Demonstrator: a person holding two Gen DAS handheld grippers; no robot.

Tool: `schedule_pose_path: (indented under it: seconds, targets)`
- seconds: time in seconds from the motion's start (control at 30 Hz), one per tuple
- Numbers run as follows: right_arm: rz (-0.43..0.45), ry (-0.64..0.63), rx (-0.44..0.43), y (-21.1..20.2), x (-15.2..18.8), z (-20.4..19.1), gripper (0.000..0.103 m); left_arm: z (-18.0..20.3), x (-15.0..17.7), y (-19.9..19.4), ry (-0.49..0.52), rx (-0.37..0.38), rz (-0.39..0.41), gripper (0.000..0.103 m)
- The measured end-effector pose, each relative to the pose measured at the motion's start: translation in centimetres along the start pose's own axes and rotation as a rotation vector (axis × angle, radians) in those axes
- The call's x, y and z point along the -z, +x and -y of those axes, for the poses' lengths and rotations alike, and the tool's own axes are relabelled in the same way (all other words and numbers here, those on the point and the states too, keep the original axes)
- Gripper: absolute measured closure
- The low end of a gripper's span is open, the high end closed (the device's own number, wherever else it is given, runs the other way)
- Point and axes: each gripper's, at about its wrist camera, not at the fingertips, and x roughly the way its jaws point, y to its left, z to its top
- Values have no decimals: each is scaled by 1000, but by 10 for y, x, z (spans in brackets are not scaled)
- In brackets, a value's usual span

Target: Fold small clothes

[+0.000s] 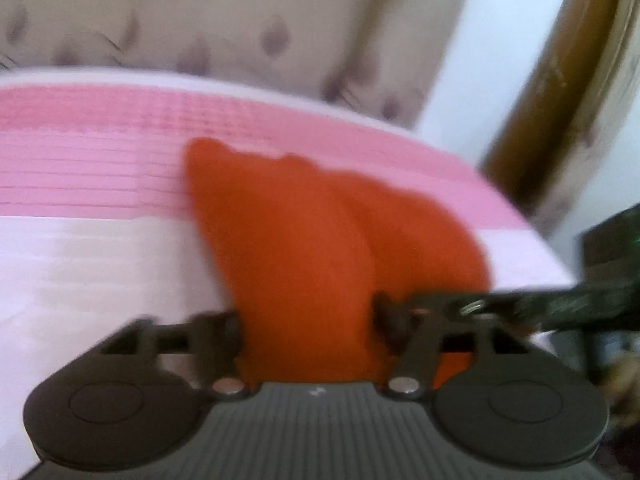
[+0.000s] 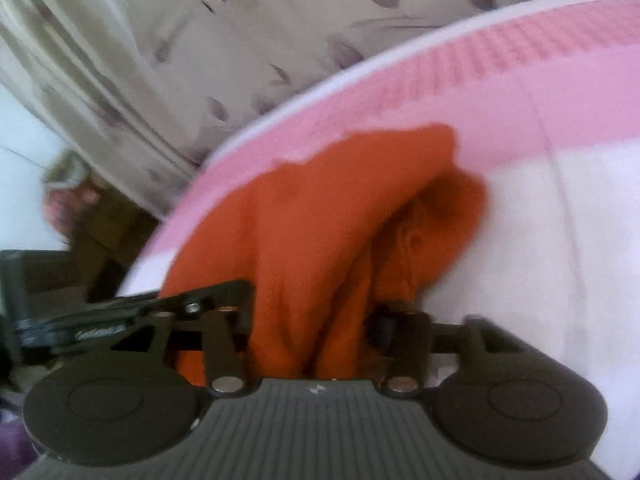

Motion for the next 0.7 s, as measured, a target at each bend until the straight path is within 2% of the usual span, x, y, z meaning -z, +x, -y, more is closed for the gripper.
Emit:
schedule_pose_path:
  seconds: [0.03,0.1,0.13,0.23,0.27,0.3,0.4,0.5,0.57,0.67,0.7]
  targets:
    - [32,13,27,-10,4,-2,24,4,7,-11,20,-56,68,21]
    - [159,-12,123,-39,12,-12,5,17,14,-29,66,-176,185,17]
    - [219,-44,151,-53,17,-20,2,25,15,-35,86,-244,225,11]
    - [332,-200,248,-84,33,-54,0,52,10,-53,156,-375,312,8]
    - [367,-260,283,-91,38,-68,0,59,7,-57,174,-398,328,7]
    - [401,-321,314,-97,44,-81,0,68,3,-63,187,-422,336,0]
    - [485,-421,386,-115,56,-105,0,92,-6,-90,197,-484,438,0]
    - [534,-448,344,-133,58,-115,0,114,-18,-110,216,-569,531,0]
    - [550,-442,338,-142,54,-120,0,126,-23,-131,259,-566,566,0]
    - [581,-436,319,-158,53,-125,0,145,-24,-158,297,-701,682,0]
    - [588,-435,317,-163,55,-125,0,149,-23,-165,284,-722,711,0]
